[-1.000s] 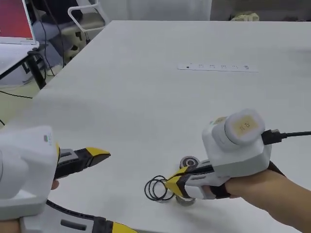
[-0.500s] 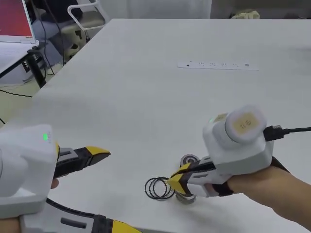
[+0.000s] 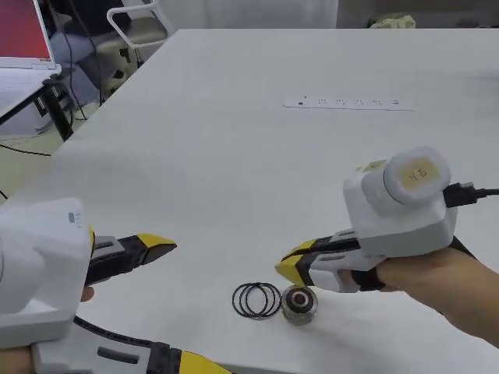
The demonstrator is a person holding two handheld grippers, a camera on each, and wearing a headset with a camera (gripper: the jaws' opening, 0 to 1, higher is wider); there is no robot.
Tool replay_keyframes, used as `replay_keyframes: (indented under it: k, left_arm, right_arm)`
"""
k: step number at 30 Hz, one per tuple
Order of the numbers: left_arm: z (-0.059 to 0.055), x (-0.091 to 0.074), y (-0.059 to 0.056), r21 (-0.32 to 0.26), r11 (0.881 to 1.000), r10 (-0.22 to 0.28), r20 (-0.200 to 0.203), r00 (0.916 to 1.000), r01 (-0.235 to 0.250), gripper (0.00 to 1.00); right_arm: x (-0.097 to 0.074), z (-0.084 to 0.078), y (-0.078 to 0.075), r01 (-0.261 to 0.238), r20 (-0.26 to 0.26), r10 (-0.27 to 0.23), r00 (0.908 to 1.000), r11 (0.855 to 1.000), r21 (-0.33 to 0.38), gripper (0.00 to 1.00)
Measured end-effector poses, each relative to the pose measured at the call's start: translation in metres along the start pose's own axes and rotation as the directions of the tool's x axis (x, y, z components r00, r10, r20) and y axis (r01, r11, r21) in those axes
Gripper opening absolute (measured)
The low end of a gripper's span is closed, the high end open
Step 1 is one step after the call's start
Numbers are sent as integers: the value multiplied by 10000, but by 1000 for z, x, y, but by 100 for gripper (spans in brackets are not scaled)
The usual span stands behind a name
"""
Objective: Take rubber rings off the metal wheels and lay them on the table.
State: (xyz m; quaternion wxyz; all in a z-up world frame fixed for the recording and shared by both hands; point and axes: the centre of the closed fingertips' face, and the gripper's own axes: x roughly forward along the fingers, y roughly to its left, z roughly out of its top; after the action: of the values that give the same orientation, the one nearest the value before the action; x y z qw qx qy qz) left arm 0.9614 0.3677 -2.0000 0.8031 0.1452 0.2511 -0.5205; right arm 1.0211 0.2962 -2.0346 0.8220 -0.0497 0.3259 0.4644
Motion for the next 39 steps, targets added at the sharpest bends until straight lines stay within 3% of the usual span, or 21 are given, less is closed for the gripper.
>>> replay_keyframes:
  k: [12, 18, 24, 27, 32, 39]
  left_arm:
    - [2, 0, 0, -32, 10000, 31, 95, 9999, -31, 90]
    - [5, 0, -1, -88, 10000, -33, 271, 9996, 35, 90]
    - [13, -2, -2, -158, 9998, -144, 758, 9970, 157, 90]
    - [22, -3, -9, -335, 9973, -608, 1280, 9899, 656, 93]
    - [25, -3, -2, -40, 9991, -419, 1268, 9910, 427, 94]
    - [31, 2, -3, 469, 9969, -673, 1015, 9926, 628, 95]
  right_arm:
    - [-20, 16, -33, 702, 864, -762, 9933, 9950, 711, 6]
    - [-27, 16, -45, 936, 1063, -1050, 9888, 9899, 1065, 7]
    - [-30, 4, -52, 1017, 861, -1130, 9899, 9869, 1255, 8]
    - [-29, -4, -52, 923, 679, -1006, 9926, 9891, 1151, 8]
    - [-25, -18, -52, 878, 237, -897, 9957, 9935, 722, 10]
    - [-21, -32, -52, 797, -299, -793, 9964, 9967, 142, 13]
